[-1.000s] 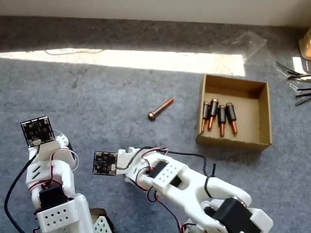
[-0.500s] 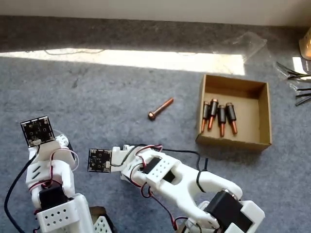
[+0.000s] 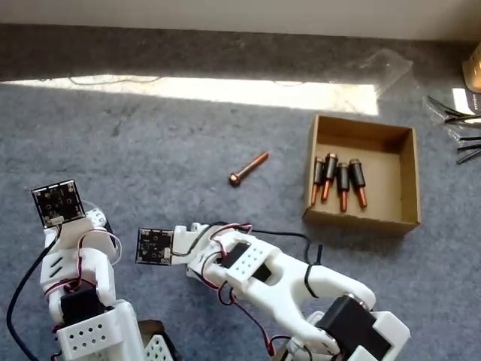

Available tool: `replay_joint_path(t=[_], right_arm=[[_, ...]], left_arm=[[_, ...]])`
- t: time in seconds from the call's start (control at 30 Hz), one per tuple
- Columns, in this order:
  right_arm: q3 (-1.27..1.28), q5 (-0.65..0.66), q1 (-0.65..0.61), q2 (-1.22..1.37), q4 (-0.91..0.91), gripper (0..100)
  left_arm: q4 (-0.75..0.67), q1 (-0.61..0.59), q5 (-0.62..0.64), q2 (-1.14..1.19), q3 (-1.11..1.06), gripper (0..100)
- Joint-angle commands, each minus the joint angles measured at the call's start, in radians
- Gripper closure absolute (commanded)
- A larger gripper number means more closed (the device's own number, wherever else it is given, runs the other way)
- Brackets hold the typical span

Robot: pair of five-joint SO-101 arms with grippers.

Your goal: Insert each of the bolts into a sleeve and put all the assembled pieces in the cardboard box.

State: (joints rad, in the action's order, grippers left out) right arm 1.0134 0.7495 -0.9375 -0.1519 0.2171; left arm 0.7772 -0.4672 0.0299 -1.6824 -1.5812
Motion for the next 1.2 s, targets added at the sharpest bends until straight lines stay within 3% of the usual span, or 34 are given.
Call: replay_joint_path(t=[0.0, 0.13, 0.23, 0.5, 0.87, 1.17], right_arm=[[-0.071, -0.008, 0.021, -0.097, 0.217, 97.8], [-0.136, -0.009, 0.002, -0.203, 0.450, 97.8], [-0.150, -0.011, 0.008, -0.286, 0.527, 97.6], [-0.142, -0.011, 0.030, -0.423, 0.524, 81.6], [-0.127, -0.009, 0.039, -0.435, 0.522, 81.4], [-0.163, -0.009, 0.188, -0.423, 0.383, 81.4]], left_arm=[[-0.028, -0.007, -0.008, -0.018, 0.002, 99], [-0.028, -0.007, -0.008, -0.018, 0.002, 99], [-0.028, -0.007, -0.008, -0.018, 0.002, 99], [-0.028, -0.007, -0.008, -0.018, 0.002, 99], [-0.028, -0.007, -0.008, -0.018, 0.001, 99], [-0.028, -0.007, -0.008, -0.018, 0.001, 99]])
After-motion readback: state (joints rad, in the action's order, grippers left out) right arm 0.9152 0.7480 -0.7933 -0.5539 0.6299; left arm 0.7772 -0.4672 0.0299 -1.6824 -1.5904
